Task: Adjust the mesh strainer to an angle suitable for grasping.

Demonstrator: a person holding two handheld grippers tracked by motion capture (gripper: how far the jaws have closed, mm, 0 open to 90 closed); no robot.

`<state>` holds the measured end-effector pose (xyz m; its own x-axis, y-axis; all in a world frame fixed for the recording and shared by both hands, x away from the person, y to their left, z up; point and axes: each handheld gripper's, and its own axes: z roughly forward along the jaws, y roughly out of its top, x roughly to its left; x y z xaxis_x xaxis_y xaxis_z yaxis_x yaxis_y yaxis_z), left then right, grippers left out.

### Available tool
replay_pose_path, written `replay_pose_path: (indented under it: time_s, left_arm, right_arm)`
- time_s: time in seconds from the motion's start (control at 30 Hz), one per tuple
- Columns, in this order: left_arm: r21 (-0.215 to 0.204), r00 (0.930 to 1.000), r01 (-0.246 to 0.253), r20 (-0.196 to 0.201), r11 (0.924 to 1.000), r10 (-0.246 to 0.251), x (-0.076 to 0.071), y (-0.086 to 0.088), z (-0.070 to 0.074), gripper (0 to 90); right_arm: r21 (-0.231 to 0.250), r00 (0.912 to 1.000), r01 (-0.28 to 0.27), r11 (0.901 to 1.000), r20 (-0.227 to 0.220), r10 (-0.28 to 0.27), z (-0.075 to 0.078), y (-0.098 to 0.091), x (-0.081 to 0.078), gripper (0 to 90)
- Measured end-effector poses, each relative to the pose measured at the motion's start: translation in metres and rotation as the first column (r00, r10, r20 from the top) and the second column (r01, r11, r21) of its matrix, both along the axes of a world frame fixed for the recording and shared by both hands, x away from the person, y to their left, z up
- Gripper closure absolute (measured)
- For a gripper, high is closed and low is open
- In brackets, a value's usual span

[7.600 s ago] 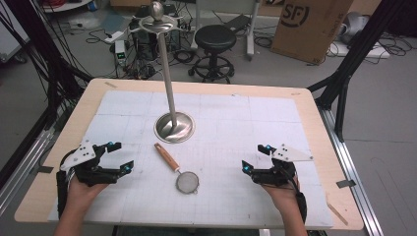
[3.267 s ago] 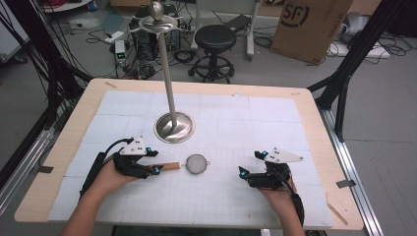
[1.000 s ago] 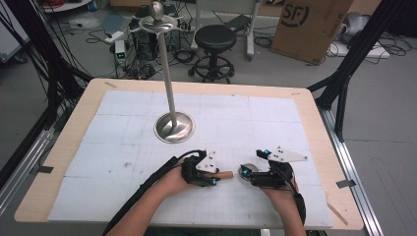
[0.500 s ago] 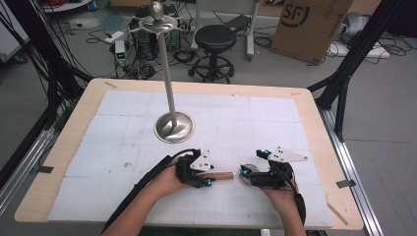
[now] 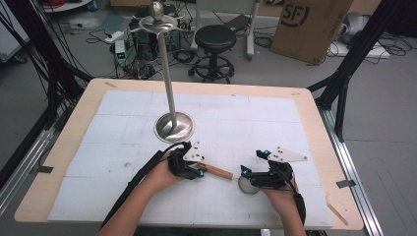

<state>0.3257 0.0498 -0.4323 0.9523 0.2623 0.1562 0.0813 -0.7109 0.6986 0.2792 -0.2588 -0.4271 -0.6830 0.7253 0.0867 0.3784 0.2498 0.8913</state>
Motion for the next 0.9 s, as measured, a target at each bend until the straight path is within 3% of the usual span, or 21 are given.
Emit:
replay_pose_path:
  time_s: [0.17, 0.4, 0.5, 0.63, 0.8, 0.9]
  left_arm:
    - [-0.035, 0.9999, -0.011, -0.007, 0.9993, 0.011, -0.002, 0.006, 0.005, 49.2]
    - [-0.089, 0.9986, -0.053, -0.002, 0.9946, 0.053, -0.009, 0.034, 0.012, 41.2]
    - [-0.141, 0.9961, -0.087, 0.001, 0.9862, 0.088, -0.015, 0.054, 0.015, 38.6]
    - [-0.171, 0.9904, -0.134, 0.008, 0.9761, 0.138, -0.023, 0.079, 0.018, 35.5]
    - [-0.247, 0.9828, -0.18, -0.002, 0.9521, 0.185, -0.034, 0.115, 0.02, 33.8]
    - [-0.308, 0.9732, -0.224, -0.02, 0.9245, 0.229, -0.032, 0.136, 0.021, 33.0]
  right_arm:
    - [0.004, 1.0, 0.0, 1.0, -0.002, 0.0, 0.0, 0.0, 0.0, 15.0]
    - [0.004, 1.0, -0.001, 1.0, 0.001, 0.001, 0.0, 0.0, -0.001, 15.0]
    - [-0.001, 1.0, -0.004, 1.0, 0.0, 0.004, 0.0, 0.001, -0.001, 15.0]
    - [-0.007, 1.0, -0.004, 1.0, 0.0, 0.004, 0.0, 0.002, -0.002, 15.0]
    - [-0.014, 1.0, -0.003, 0.9999, -0.002, 0.003, -0.001, 0.002, -0.001, 15.0]
    - [-0.02, 1.0, -0.003, 0.9998, -0.006, 0.003, -0.001, 0.003, -0.001, 15.0]
